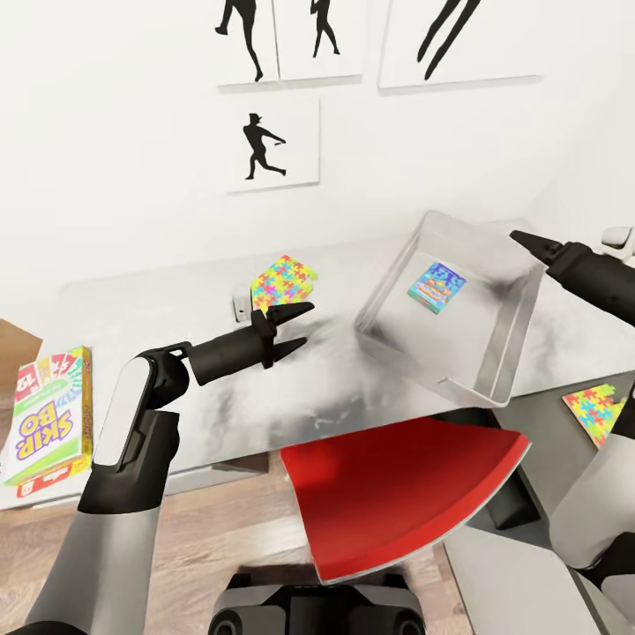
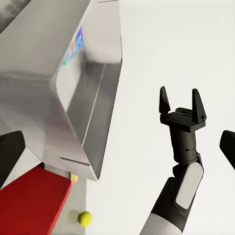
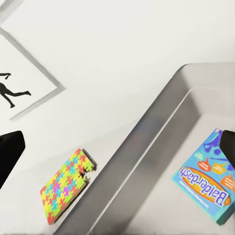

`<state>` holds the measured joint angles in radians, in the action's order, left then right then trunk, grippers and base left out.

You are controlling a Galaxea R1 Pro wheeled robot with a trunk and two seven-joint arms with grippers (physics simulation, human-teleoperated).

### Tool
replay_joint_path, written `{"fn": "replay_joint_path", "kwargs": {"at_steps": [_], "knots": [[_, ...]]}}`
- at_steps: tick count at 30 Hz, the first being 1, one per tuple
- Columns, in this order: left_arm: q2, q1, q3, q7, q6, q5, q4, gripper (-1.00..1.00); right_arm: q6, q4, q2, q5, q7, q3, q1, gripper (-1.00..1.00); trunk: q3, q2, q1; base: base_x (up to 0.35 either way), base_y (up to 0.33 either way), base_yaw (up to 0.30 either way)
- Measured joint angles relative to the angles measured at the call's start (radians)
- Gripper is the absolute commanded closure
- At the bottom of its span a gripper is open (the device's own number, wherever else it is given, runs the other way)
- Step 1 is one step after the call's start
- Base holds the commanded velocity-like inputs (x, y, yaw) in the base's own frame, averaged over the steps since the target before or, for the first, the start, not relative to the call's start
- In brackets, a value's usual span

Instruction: Put all the toys in the child's room - the three board games (two on the bed and one on the table), the two jigsaw puzzles on the table, and the tennis ball on the table - inside the toy box on the table in the child's room.

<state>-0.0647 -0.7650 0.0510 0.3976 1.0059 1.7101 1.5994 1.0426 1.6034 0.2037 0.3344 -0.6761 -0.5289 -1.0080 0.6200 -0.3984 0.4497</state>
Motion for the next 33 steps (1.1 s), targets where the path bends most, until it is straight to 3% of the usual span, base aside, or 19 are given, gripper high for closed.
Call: {"fn": "replay_joint_path", "kwargs": {"at_steps": [29,33], "knots": [[0.001,0.001,0.0,-0.001,0.0,0.0,0.005,-1.0,0.0,0.009,0.021,0.001,0.0,0.011,0.001,-1.0,-0.043,0.0,0.0,-0.022,0.0,0.0],[0.002,0.015,0.001,-0.001,0.002,0.0,0.006,-1.0,0.0,0.009,0.037,0.001,-0.001,0.009,0.002,-1.0,-0.049,0.0,0.0,0.0,0.0,0.0]]}}
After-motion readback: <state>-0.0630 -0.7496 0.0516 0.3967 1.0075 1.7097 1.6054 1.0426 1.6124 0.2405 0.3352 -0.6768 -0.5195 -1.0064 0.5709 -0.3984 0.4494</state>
